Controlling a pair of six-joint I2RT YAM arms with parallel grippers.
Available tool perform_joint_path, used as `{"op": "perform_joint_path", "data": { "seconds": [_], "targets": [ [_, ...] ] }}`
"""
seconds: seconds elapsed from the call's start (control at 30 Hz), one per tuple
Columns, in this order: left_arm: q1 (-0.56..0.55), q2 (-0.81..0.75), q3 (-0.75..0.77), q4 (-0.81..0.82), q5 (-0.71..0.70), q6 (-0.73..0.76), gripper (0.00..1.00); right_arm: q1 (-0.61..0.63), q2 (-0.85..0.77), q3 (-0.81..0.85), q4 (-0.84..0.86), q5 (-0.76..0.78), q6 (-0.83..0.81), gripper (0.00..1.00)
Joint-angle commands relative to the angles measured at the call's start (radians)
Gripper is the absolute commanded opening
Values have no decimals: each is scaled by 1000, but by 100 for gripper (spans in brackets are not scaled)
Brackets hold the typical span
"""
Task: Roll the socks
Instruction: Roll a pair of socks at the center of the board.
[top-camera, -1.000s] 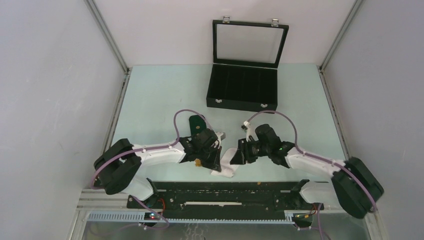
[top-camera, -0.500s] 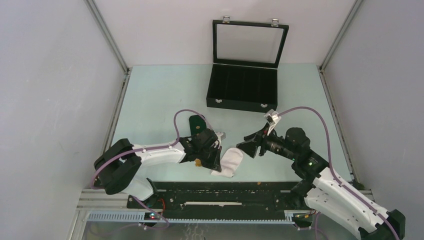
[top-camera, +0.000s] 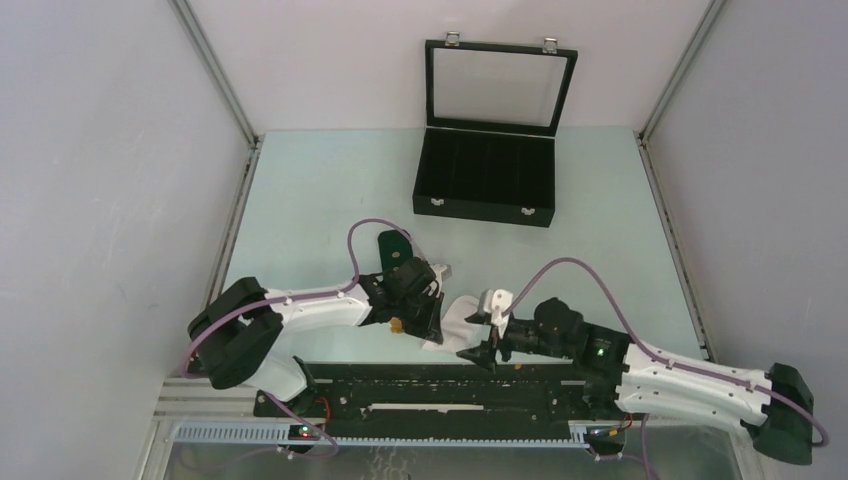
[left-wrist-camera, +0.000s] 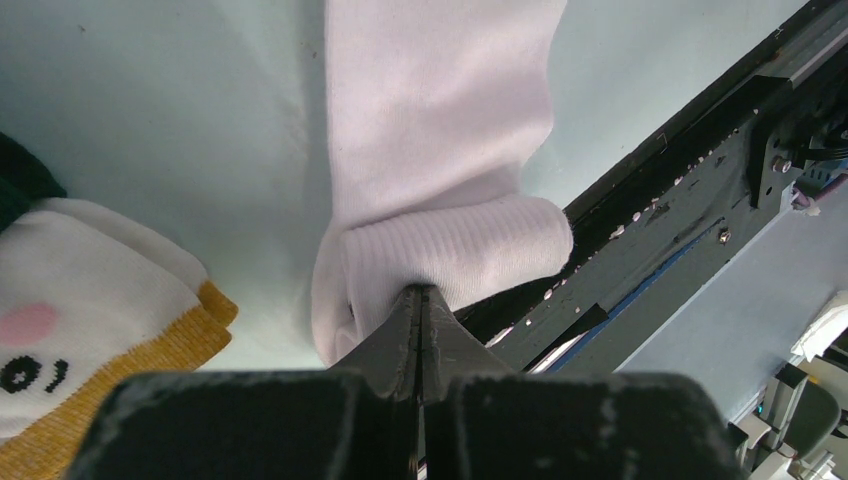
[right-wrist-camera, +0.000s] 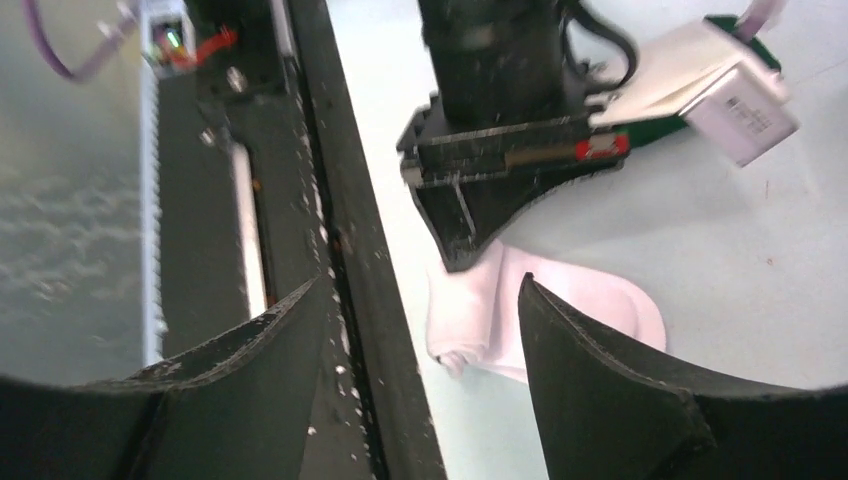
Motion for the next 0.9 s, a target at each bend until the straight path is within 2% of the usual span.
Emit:
{"op": "perform_joint_path", "data": {
  "seconds": [0.0,0.33,0.57,0.87],
  "targets": [
    [-11,33,-16,25,-50,21,0,101,65,-16,42,189,-250,75],
    [-11,50,-15,29,-29,30,0,297,306,-11,94,425,-486,75],
    [-12,57,-16,33,-21,37,0,327,409,8,160,454,-532,69],
    [-11,54,-19,34,-20,38,0,346,507,29,180,433,-537,56]
  ]
}}
